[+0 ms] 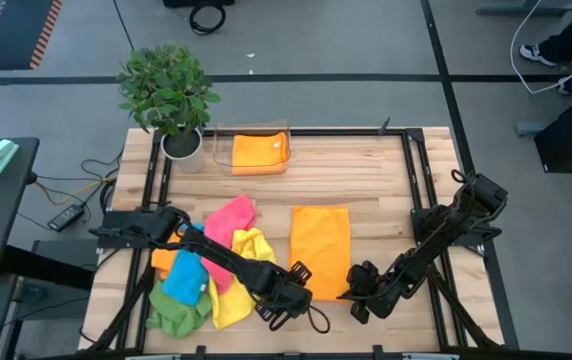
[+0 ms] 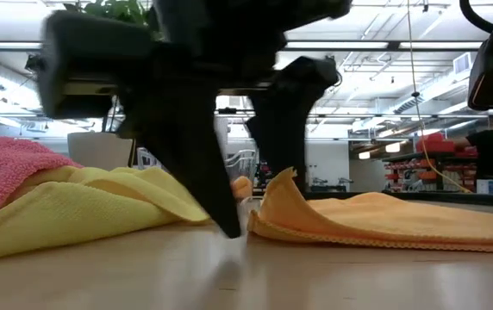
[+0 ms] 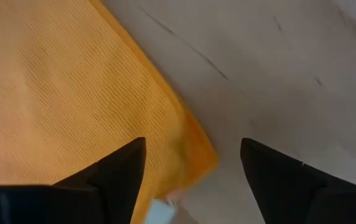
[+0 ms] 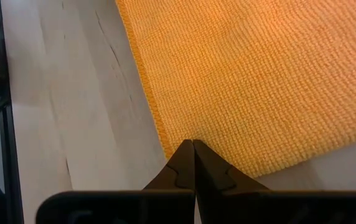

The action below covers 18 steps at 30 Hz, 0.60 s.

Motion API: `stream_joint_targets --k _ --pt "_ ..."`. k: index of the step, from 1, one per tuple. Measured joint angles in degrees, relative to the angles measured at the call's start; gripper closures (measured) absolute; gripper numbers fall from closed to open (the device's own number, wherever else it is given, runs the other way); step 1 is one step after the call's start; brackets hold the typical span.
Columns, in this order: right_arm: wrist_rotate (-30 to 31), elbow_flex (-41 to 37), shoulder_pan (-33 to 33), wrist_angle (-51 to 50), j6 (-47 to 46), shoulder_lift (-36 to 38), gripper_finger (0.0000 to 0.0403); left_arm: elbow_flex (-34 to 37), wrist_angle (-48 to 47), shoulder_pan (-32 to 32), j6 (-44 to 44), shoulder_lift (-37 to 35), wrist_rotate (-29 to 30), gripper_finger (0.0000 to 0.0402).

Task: Fold microfiber towels
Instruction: Fold the right orange microfiber cloth

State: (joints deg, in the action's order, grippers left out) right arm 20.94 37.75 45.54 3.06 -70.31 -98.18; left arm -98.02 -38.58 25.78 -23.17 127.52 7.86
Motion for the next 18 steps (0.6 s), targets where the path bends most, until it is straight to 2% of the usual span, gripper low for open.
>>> stream_joint_targets --k 7,18 --pt "0.0 0.0 0.0 0.2 0.0 0.0 0.0401 0.0 -0.3 -0.5 0.5 0.1 0.6 0.0190" --pt "0.0 0.0 0.0 0.2 -0.1 0.0 0.0401 0.0 -0.3 -0.6 2.0 0.1 0.9 0.0358"
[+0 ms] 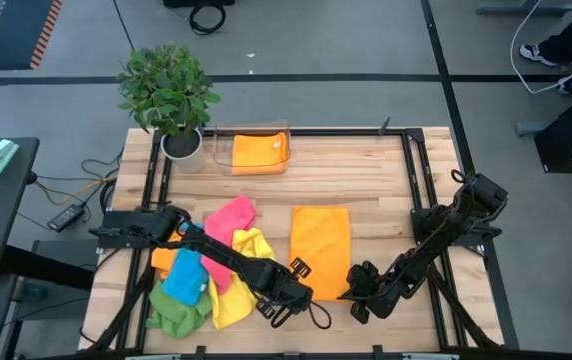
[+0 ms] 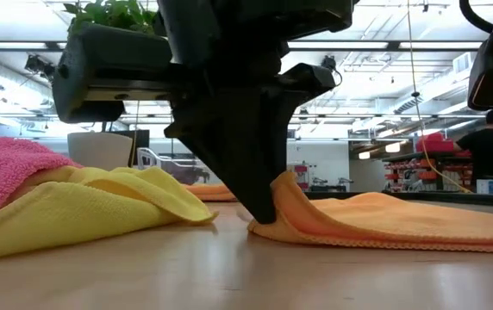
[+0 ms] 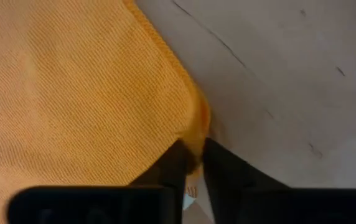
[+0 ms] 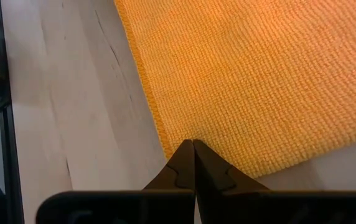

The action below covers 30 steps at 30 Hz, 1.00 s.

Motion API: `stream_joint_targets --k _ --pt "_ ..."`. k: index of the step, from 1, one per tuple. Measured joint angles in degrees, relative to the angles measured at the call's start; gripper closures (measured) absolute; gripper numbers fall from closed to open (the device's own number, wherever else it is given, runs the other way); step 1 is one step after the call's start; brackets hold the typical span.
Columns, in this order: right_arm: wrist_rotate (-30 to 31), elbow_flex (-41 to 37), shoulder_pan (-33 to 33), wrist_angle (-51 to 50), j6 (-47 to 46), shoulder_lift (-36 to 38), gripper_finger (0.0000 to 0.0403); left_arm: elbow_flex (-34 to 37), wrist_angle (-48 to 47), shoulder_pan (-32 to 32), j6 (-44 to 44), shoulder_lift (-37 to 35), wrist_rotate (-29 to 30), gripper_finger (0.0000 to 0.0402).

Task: Fold microfiber towels
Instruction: Fold the right orange microfiber cloth

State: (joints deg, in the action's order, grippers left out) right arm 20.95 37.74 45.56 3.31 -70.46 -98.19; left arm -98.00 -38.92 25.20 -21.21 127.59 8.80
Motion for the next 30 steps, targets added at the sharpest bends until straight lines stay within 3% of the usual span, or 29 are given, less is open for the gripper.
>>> stream_joint_targets --k 3,8,13,16,21,25,30 --pt "0.0 0.0 0.0 0.1 0.1 0.0 0.0401 0.0 0.0 0.4 0.0 0.0 0.0 0.0390" --pt "-1.7 -0.3 0.0 -1.2 5.9 2.5 0.0384 0.0 0.1 0.8 2.0 0.0 0.0 0.0381" --pt "-1.4 -0.1 0.3 -1.3 19.5 8.5 0.0324 0.0 0.0 0.7 3.2 0.0 0.0 0.0392" --pt "-1.1 -0.1 1.6 -1.3 32.4 9.4 0.0283 0.0 0.1 0.7 6.0 0.0 0.0 0.0392" --pt "-1.2 -0.1 4.1 -1.2 49.2 6.7 0.0232 0.0 0.3 0.6 8.6 0.0 -0.1 0.0342" --pt "-1.1 -0.1 2.8 -1.3 52.8 4.9 0.0219 0.0 0.9 0.6 8.7 0.0 0.0 0.0311" --pt "-2.8 -0.1 0.2 -1.2 53.8 4.8 0.0219 0.0 1.0 0.7 10.6 0.0 -0.1 0.0301"
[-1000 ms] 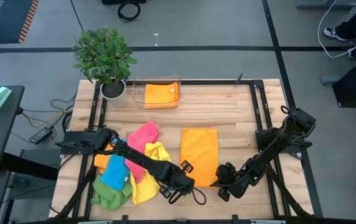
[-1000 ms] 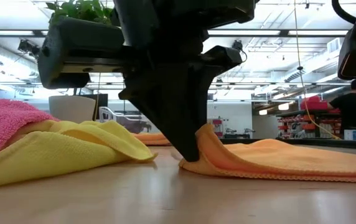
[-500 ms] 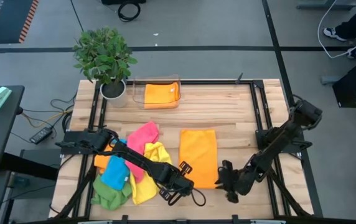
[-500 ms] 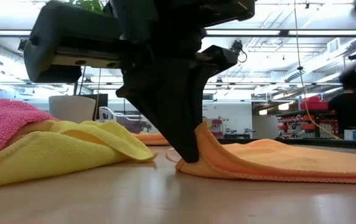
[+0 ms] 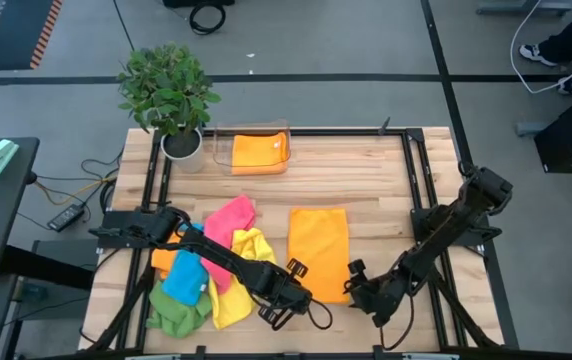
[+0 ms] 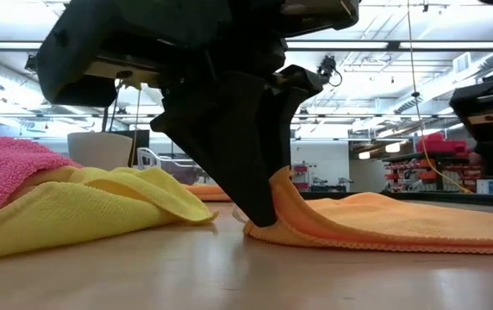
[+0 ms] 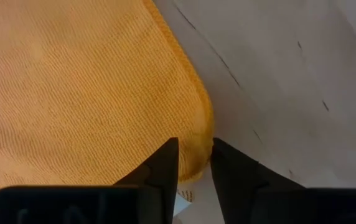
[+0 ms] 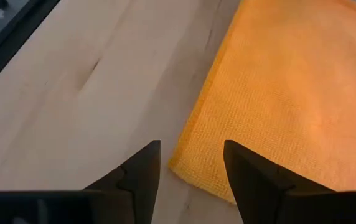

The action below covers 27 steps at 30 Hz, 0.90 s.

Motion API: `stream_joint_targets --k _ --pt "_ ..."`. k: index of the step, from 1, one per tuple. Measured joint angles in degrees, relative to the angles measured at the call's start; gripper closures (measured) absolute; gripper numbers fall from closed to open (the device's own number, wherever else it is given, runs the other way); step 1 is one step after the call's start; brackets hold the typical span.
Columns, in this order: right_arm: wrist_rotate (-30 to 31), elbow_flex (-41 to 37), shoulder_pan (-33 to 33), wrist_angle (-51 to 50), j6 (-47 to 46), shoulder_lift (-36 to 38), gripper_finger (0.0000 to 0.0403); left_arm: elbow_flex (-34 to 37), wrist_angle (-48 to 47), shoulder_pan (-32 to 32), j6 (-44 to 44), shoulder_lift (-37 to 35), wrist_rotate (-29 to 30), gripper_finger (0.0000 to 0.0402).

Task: Fold microfiber towels
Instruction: Fold the right orange microfiber cloth

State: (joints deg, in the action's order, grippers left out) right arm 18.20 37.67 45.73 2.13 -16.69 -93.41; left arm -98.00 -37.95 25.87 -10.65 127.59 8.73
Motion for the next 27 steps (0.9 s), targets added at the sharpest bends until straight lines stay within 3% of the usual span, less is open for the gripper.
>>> stream_joint_targets --k 9,20,27 --pt "-3.8 -1.6 -0.5 0.4 0.4 0.0 0.0230 0.0 0.0 0.2 3.3 0.0 0.0 0.0319" --pt "-5.7 -5.2 -1.0 3.9 -0.9 0.2 0.0231 -0.2 0.5 0.7 5.9 2.8 -1.1 0.0300" --pt "-6.1 -5.4 -1.0 6.1 -1.2 0.1 0.0236 -0.2 0.5 0.7 6.0 3.0 -1.3 0.0311"
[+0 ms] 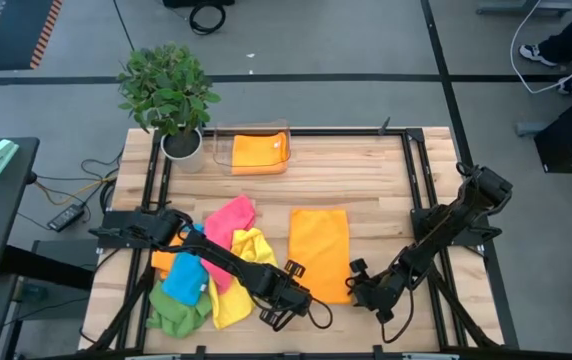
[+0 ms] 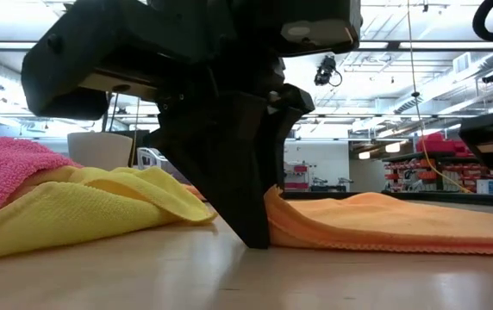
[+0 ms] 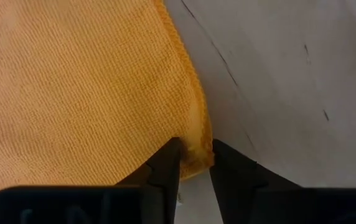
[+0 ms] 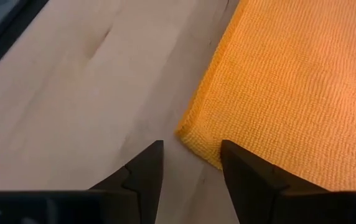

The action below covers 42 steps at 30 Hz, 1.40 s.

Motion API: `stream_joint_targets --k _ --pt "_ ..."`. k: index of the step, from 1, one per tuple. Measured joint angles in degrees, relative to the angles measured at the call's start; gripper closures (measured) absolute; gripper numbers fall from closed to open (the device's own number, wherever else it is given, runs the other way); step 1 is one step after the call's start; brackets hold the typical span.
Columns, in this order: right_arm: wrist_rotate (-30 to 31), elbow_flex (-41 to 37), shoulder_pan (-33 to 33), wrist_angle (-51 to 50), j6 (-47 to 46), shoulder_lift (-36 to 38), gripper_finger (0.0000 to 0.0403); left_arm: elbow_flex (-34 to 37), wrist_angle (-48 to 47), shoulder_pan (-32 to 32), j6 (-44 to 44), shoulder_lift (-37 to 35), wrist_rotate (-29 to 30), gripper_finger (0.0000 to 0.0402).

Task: Fold microfiber towels
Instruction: Fold the right orange microfiber cloth

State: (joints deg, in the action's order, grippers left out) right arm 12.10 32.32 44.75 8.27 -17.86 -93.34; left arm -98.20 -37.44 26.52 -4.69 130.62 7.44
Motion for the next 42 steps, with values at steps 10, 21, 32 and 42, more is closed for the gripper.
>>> stream_joint_targets --k 10,21,32,42 --pt "1.2 0.3 0.0 4.5 -4.5 -3.8 0.0302 0.1 0.3 0.0 0.1 0.1 -0.2 0.0364" --pt "-6.5 0.0 0.5 0.9 -22.3 4.9 0.0398 0.5 1.8 0.0 16.4 -4.5 -3.3 0.0393" --pt "7.6 0.0 9.9 0.8 -47.9 17.5 0.0400 0.1 8.9 -0.1 35.6 -10.8 -13.5 0.0393" --pt "15.0 0.0 1.8 -27.1 -66.6 19.2 0.0400 0.4 0.5 -10.9 35.3 -7.2 -8.0 0.0392"
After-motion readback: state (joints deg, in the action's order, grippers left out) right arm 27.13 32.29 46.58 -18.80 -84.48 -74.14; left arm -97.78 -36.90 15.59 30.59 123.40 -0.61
